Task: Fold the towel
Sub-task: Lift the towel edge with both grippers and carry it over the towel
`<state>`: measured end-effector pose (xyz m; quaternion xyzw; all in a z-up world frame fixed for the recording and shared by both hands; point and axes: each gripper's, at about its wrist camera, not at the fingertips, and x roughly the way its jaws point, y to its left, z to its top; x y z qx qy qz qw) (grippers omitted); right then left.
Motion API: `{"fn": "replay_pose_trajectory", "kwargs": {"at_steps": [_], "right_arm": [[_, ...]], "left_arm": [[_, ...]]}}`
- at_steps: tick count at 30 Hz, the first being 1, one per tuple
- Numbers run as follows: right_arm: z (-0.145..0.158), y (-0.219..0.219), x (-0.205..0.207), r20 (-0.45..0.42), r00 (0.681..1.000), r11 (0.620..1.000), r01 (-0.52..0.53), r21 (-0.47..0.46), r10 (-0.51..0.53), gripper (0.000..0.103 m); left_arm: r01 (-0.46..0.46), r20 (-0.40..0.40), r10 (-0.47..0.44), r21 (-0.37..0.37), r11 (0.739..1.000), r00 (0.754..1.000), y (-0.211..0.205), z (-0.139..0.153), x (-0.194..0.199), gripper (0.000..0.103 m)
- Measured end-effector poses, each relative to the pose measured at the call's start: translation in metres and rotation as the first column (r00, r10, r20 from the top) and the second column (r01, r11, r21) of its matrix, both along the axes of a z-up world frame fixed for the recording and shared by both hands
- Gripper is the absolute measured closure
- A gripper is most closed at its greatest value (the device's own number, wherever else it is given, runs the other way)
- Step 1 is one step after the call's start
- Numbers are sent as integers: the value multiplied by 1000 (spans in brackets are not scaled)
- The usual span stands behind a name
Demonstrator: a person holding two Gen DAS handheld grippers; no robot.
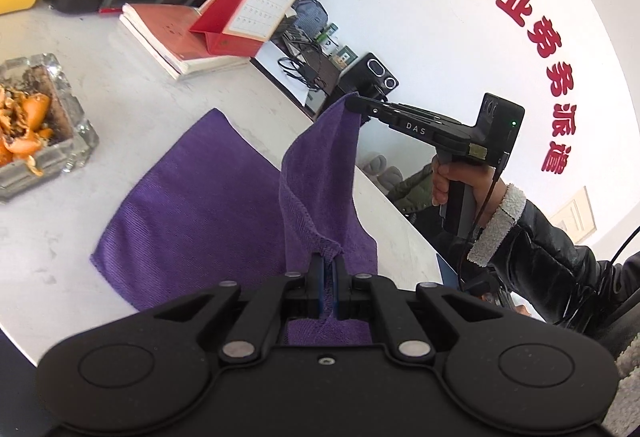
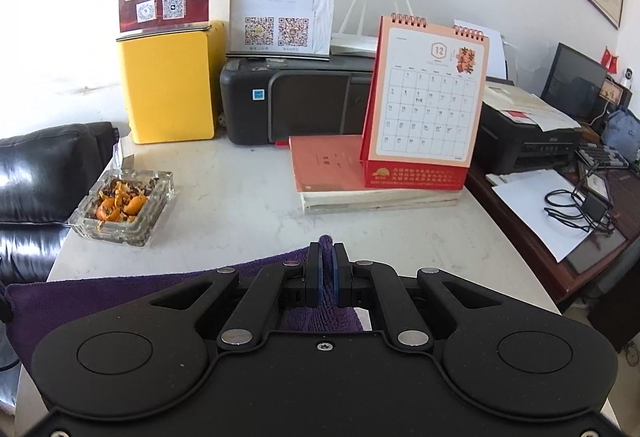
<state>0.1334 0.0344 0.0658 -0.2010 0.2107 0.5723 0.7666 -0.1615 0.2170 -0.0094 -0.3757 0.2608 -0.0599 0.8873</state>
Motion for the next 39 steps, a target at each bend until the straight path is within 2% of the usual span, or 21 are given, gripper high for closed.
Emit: {"fn": "replay_pose_trajectory", "kwargs": {"at_steps": [8, 12, 20, 31, 39], "right_arm": [[8, 20, 1, 1, 1000, 999, -29, 31, 29, 99], [8, 32, 2, -1, 999, 998, -44, 41, 44, 99], [-26, 70, 6, -36, 996, 997, -78, -10, 77, 99], [-58, 93, 14, -72, 995, 995, -78, -60, 73, 99], [-73, 102, 20, -94, 994, 994, -70, -85, 62, 99]], "left_arm": [[-49, 26, 49, 14, 999, 998, 7, 9, -10, 100], [-75, -8, 75, 9, 997, 997, 16, -5, -9, 100], [-153, -116, 150, -17, 988, 982, 38, -43, -11, 100], [-219, -174, 209, -42, 975, 962, 58, -69, -15, 100], [-267, -227, 254, -27, 963, 940, 68, -85, -13, 100]]}}
